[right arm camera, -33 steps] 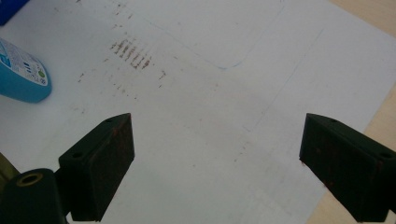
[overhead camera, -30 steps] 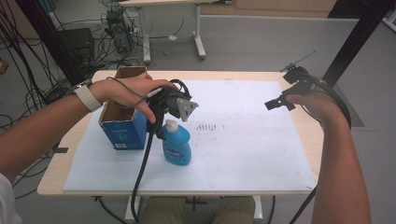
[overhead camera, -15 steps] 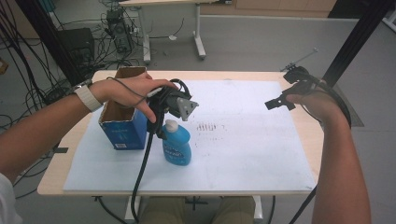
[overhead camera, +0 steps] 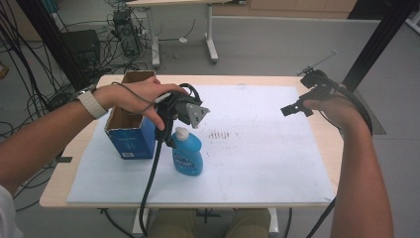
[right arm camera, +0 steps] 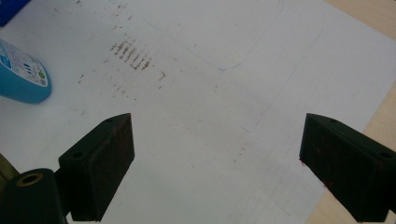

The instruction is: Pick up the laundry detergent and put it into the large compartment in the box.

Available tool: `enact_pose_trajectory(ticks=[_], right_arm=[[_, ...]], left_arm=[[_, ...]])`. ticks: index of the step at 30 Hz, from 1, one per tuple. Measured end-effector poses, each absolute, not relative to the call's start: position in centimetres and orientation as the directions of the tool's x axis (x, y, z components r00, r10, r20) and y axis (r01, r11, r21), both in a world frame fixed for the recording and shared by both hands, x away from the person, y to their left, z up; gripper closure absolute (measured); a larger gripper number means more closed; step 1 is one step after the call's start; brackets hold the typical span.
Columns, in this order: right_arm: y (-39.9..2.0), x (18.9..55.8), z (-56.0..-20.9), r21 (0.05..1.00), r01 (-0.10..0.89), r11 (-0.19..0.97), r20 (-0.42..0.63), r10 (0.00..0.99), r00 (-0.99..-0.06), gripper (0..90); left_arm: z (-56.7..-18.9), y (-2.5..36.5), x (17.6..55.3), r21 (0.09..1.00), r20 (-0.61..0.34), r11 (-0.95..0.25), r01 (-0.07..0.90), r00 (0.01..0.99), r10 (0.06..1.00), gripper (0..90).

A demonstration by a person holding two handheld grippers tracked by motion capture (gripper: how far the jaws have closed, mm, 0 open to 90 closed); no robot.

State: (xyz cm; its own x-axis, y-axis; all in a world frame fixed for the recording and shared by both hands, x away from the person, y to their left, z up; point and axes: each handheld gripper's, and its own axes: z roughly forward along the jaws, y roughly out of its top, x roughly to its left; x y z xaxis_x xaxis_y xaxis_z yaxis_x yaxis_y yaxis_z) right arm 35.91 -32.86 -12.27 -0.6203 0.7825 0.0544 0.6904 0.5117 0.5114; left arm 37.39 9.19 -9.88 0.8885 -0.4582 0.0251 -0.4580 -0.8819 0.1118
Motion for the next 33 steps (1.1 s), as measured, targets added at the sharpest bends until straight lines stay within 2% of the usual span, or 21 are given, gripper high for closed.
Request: enact_pose_trajectory(ticks=[33], right_arm=[[-33.05, 35.67, -12.17, 0.515, 0.689, 0.510, 0.052, 0.784, -0.619, 10.3]], left_arm=[[-9.89, 9.38, 37.09, 0.116, 0.039, -0.881, -0.458, 0.889, -0.457, 7.8]])
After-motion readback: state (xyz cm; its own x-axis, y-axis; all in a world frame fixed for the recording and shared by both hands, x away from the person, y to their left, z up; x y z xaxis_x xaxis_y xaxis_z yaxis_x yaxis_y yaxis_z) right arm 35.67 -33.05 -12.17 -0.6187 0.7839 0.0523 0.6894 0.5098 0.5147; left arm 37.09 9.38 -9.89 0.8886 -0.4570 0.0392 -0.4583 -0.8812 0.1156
